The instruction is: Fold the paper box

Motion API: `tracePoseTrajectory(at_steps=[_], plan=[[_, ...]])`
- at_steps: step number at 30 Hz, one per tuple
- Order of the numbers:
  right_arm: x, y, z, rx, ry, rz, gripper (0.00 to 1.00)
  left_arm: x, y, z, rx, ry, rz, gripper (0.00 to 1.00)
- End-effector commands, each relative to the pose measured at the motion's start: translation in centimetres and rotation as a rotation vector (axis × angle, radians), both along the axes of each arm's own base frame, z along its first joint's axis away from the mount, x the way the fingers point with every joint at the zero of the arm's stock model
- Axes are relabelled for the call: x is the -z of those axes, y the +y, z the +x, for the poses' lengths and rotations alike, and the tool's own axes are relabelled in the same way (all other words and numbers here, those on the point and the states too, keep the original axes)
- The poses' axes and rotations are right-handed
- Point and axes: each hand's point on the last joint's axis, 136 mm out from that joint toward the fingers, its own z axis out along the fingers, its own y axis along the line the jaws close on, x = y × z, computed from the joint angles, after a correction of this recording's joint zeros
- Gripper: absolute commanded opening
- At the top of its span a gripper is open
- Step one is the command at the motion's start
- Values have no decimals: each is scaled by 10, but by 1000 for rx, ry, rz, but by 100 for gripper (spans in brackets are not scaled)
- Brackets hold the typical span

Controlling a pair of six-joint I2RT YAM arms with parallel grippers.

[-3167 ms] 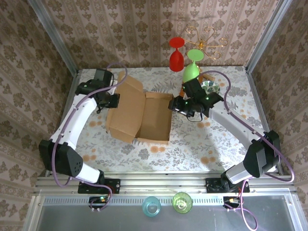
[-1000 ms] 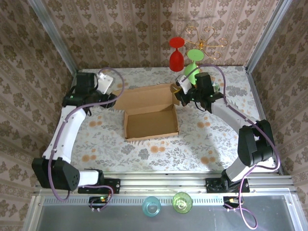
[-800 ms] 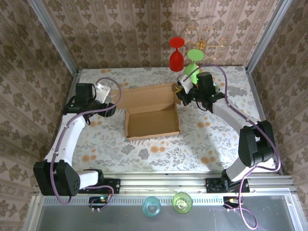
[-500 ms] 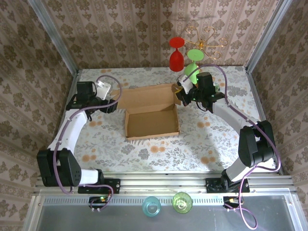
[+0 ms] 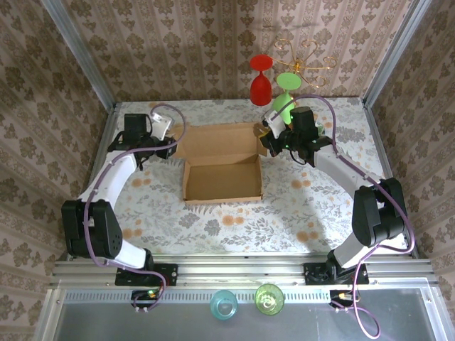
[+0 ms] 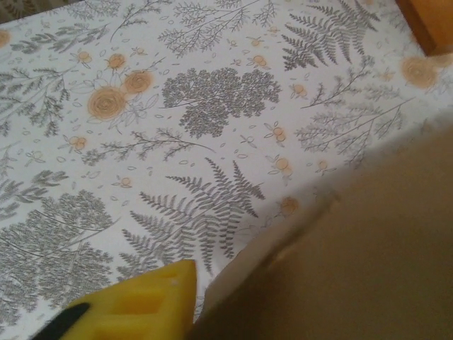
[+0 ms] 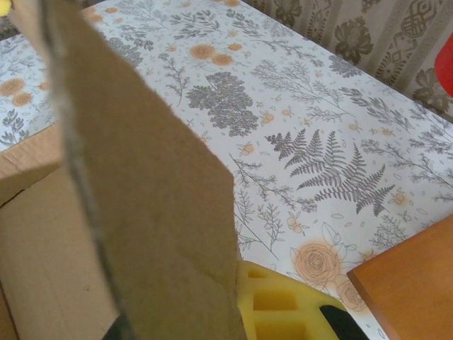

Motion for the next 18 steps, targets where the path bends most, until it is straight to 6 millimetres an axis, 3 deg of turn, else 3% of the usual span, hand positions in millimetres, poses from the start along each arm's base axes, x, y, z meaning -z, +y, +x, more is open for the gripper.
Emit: tracePoseTrajectory(at_steps=[1, 3, 6, 12, 18], plan=[[-12, 5, 8, 46, -29, 36, 0, -13, -15, -1, -5, 1, -41, 21], [-13, 5, 12, 94, -36, 53, 0, -12, -15, -2, -52, 14, -50, 8], [-23, 5, 18, 199, -76, 116, 0, -15, -12, 0, -150, 0, -78, 0], [-36, 12, 30, 413, -144, 295, 0, -37, -1, 12, -336, -98, -217, 0], [-45, 31, 43, 506, -193, 411, 0, -52, -4, 26, -380, -159, -329, 0]])
